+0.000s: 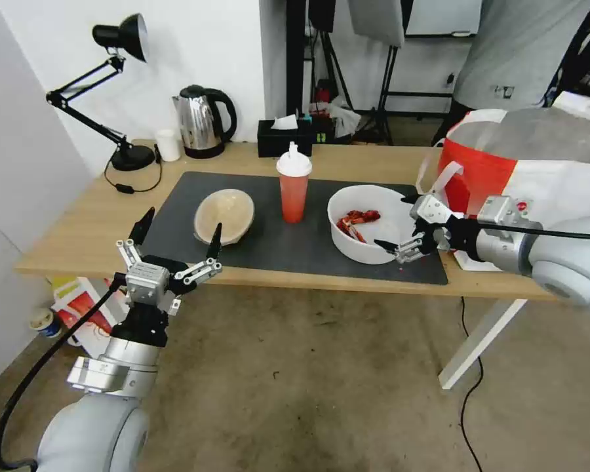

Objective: Pick up the trash from the table and place it into the takeout bag.

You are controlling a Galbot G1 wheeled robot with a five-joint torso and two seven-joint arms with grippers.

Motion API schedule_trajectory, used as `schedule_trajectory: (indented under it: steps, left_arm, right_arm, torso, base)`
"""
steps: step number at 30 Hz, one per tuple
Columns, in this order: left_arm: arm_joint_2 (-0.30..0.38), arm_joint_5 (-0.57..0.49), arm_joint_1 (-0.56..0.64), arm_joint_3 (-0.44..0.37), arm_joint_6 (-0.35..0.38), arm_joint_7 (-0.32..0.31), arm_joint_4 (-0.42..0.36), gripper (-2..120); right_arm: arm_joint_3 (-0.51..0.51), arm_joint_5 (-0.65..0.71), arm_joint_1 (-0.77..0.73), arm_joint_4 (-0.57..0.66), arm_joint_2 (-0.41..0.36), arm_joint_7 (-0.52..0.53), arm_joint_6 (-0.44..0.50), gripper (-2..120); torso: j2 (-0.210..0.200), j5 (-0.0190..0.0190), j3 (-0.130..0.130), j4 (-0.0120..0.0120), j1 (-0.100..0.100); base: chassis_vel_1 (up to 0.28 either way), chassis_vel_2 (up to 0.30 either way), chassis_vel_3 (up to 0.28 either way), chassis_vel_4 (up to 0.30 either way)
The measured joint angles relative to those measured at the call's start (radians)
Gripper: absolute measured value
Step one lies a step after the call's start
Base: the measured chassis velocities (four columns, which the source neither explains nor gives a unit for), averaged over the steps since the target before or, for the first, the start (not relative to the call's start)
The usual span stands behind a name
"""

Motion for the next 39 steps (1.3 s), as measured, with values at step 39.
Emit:
schedule_trajectory:
  steps: [39]
  left_arm:
    - [-0.019,0.006,0.012,-0.009,-0.027,0.0,0.015,100]
  right_arm:
    - [-0.535,-0.057,0.491,-0.259,0.228,-0.112,-0.091,100]
  torso:
    - [0.0,0.0001,0.0,-0.0001,0.0]
  base:
    - [0.0,0.0,0.0,0.0]
